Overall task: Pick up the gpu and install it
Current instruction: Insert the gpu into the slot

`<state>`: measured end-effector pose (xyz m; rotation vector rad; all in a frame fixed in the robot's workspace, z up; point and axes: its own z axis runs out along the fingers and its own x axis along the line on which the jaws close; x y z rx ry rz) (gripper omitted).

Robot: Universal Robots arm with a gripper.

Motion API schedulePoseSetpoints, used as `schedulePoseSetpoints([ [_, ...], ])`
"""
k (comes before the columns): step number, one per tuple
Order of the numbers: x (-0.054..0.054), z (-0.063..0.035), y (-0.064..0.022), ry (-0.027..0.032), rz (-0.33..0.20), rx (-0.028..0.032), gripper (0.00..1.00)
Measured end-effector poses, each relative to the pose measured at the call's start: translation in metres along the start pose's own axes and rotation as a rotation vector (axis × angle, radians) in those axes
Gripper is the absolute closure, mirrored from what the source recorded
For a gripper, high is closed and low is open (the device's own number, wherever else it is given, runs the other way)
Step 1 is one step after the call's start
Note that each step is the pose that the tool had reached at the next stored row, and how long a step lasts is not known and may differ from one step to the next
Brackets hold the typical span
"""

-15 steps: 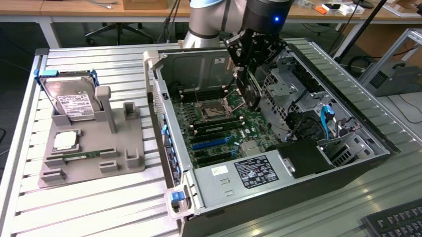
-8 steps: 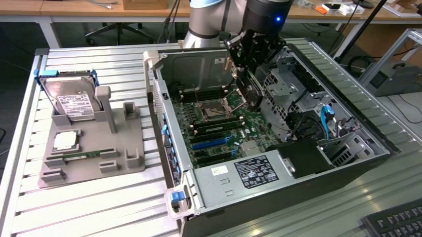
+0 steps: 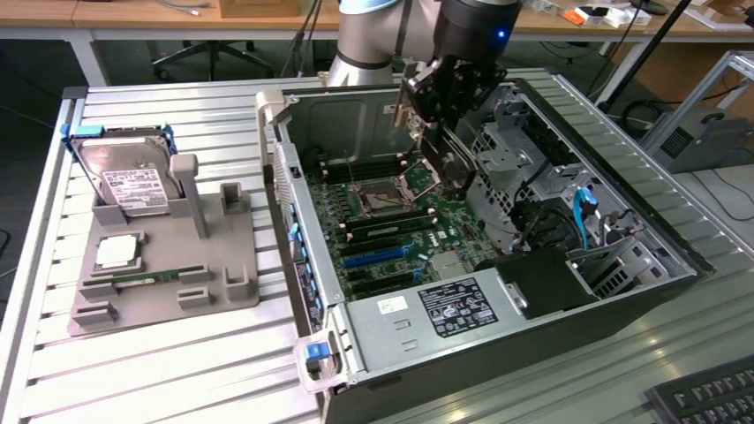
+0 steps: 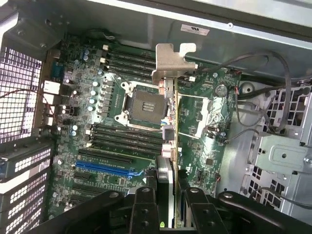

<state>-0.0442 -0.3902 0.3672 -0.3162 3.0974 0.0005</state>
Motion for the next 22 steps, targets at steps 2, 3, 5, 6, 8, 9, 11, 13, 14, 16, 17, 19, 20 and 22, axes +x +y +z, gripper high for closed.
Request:
schedulePoseSetpoints([
  [2, 0.0, 0.0009, 0.0, -0.0001, -0.047, -0.0013, 0.73],
  [3, 0.0, 0.0012, 0.0, -0.0001, -0.059, -0.0016, 0.73],
  [5, 0.0, 0.0015, 0.0, -0.0002, -0.077, -0.0021, 0.73],
  [6, 0.0, 0.0015, 0.0, -0.0002, -0.081, -0.0022, 0.73],
  [8, 0.0, 0.0016, 0.0, -0.0002, -0.089, -0.0024, 0.73],
  [9, 0.0, 0.0017, 0.0, -0.0002, -0.097, -0.0027, 0.73],
  [11, 0.0001, 0.0018, 0.0, -0.0002, -0.104, -0.0029, 0.73],
  [13, 0.0001, 0.0019, 0.0, -0.0003, -0.112, -0.0031, 0.73],
  [14, 0.0001, 0.002, 0.0, -0.0003, -0.114, -0.0032, 0.73],
  [16, 0.0001, 0.0021, 0.0, -0.0003, -0.125, -0.0035, 0.73],
  [17, 0.0001, 0.0022, 0.0, -0.0003, -0.129, -0.0036, 0.73],
  [19, 0.0001, 0.0022, 0.0, -0.0003, -0.136, -0.0038, 0.73],
  [20, 0.0001, 0.0023, 0.0, -0.0003, -0.138, -0.0038, 0.73],
  [22, 0.0001, 0.0023, 0.0, -0.0004, -0.145, -0.0041, 0.73],
])
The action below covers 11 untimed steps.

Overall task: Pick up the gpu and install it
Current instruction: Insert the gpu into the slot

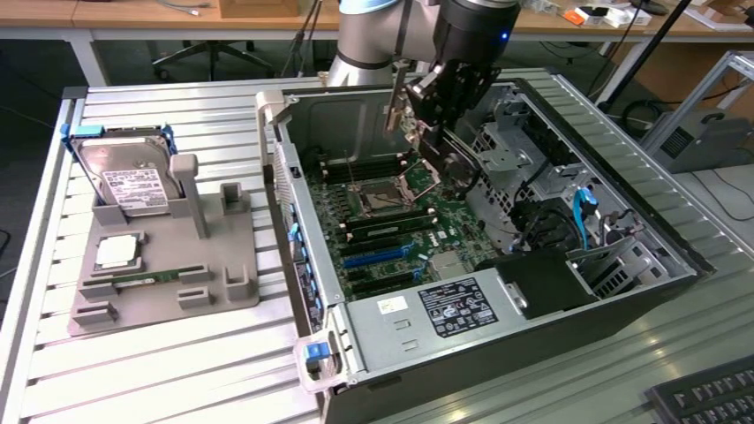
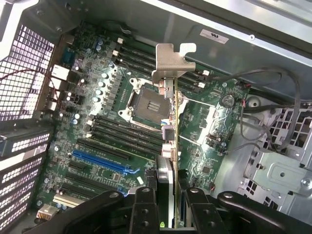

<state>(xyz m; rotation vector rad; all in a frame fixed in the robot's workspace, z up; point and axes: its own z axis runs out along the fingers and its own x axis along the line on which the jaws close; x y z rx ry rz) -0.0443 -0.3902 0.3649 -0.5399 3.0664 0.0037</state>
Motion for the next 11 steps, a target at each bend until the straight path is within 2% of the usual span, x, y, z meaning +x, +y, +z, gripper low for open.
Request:
schedulePoseSetpoints([
  [11, 0.0, 0.0006, 0.0, -0.0001, -0.026, -0.0007, 0.73],
])
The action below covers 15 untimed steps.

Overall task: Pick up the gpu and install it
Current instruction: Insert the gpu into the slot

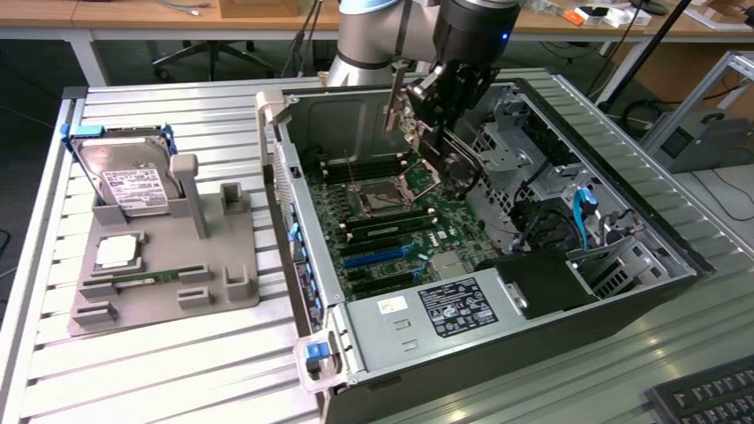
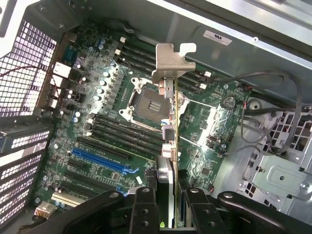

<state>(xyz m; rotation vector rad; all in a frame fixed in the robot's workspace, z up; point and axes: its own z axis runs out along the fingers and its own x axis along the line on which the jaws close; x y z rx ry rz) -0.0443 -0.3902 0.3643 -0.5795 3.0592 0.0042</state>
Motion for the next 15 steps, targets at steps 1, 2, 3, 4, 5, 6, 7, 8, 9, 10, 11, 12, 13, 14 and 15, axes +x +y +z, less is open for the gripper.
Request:
schedulePoseSetpoints([
  [1, 0.0, 0.0001, 0.0, 0.0, -0.002, -0.0001, 0.73],
  [2, 0.0, 0.0001, 0.0, 0.0, -0.004, -0.0002, 0.73],
  [3, 0.0, 0.0001, 0.0, 0.0, -0.006, -0.0002, 0.73],
  [4, 0.0, 0.0002, 0.0, 0.0, -0.008, -0.0002, 0.73],
  [5, 0.0, 0.0003, 0.0, -0.0001, -0.01, -0.0004, 0.73],
  [6, 0.0, 0.0003, 0.0, 0.0, -0.013, -0.0004, 0.73],
  [7, 0.0, 0.0003, 0.0, 0.0, -0.015, -0.0005, 0.73],
  [8, 0.0, 0.0004, 0.0, 0.0, -0.018, -0.0005, 0.73],
  [9, 0.0, 0.0004, 0.0, 0.0, -0.021, -0.0006, 0.73],
  [10, 0.0, 0.0005, 0.0, -0.0001, -0.026, -0.0008, 0.73],
  [11, 0.0, 0.0005, 0.0, -0.0001, -0.029, -0.0009, 0.73],
  [12, 0.0, 0.0006, 0.0, -0.0001, -0.032, -0.0009, 0.73],
  [13, 0.0, 0.0006, 0.0, -0.0001, -0.034, -0.001, 0.73],
  [14, 0.0, 0.0006, 0.0, 0.0, -0.037, -0.001, 0.73],
  [15, 0.0, 0.0006, 0.0, -0.0001, -0.04, -0.0012, 0.73],
])
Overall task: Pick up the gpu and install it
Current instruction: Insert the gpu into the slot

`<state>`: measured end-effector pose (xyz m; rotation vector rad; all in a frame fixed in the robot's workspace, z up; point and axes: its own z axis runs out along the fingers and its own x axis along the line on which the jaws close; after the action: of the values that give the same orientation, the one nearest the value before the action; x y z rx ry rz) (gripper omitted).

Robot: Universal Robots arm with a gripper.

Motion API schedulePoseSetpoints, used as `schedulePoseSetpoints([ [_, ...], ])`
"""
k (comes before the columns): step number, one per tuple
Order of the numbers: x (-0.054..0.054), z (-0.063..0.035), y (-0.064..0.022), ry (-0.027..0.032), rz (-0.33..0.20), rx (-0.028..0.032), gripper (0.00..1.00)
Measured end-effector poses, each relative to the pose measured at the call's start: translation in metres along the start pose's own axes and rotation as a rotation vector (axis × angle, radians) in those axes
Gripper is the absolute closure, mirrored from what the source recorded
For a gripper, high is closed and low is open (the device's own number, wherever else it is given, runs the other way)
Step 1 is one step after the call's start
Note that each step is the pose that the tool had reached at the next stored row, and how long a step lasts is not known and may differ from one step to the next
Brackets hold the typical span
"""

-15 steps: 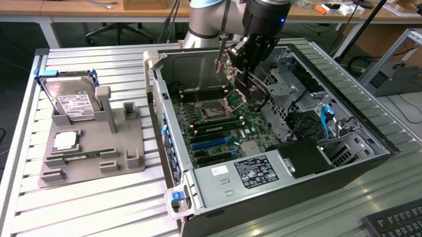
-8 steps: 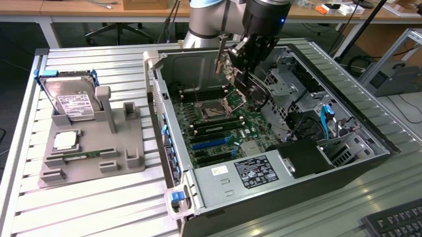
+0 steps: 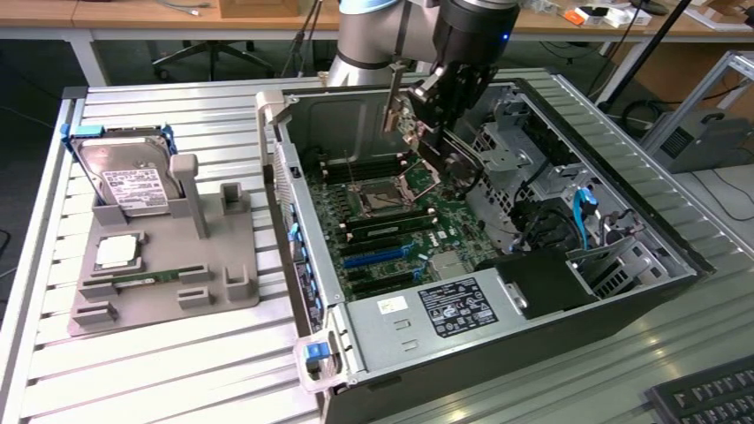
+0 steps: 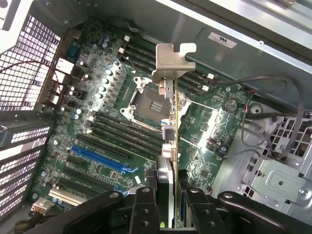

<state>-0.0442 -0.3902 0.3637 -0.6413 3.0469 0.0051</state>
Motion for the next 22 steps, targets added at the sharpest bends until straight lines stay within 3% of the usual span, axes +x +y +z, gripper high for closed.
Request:
schedulePoseSetpoints([
  [22, 0.0, 0.0007, 0.0, -0.0001, -0.058, -0.0016, 0.73],
])
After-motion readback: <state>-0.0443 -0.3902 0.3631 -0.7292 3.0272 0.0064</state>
